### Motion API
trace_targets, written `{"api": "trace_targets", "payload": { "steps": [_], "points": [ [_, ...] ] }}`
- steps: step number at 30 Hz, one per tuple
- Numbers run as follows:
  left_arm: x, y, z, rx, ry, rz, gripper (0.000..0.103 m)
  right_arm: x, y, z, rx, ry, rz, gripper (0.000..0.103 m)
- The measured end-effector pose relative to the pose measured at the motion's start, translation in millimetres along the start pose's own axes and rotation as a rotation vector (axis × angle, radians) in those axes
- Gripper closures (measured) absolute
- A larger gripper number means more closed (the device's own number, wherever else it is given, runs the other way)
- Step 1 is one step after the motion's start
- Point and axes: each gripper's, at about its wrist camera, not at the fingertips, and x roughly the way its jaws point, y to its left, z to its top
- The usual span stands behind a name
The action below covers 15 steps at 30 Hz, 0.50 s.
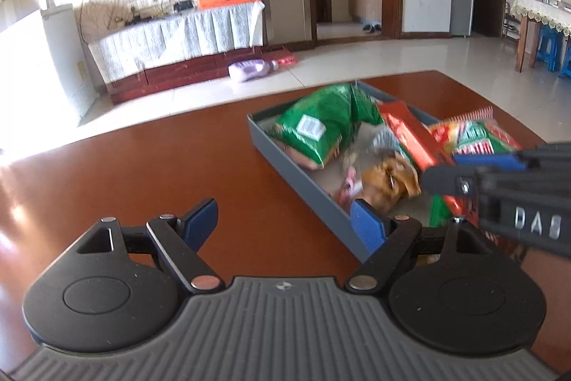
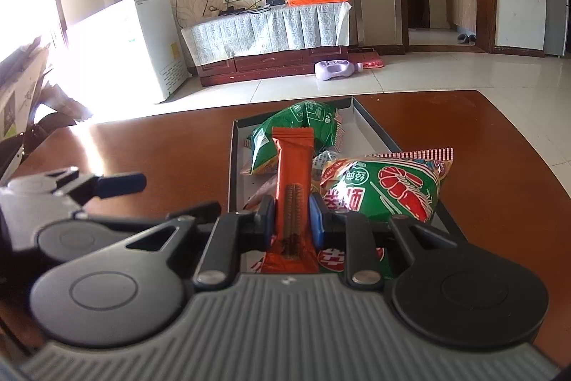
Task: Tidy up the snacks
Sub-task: 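Lower the orange bar into the box and open the right gripper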
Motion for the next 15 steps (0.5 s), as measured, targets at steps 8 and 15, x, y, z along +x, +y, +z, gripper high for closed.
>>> {"api": "trace_targets", "payload": {
  "steps": [8, 15],
  "points": [
    [-25, -2, -13, -0.018, 0.006, 0.015, 0.018, -28, -5, -6, 0.029, -0.051, 0.031, 0.046],
    [-55, -16, -29, -0.011, -0.003, 0.01, 0.018, -68, 0, -11, 0.067, -0.118, -0.021, 0.033]
  ]
}}
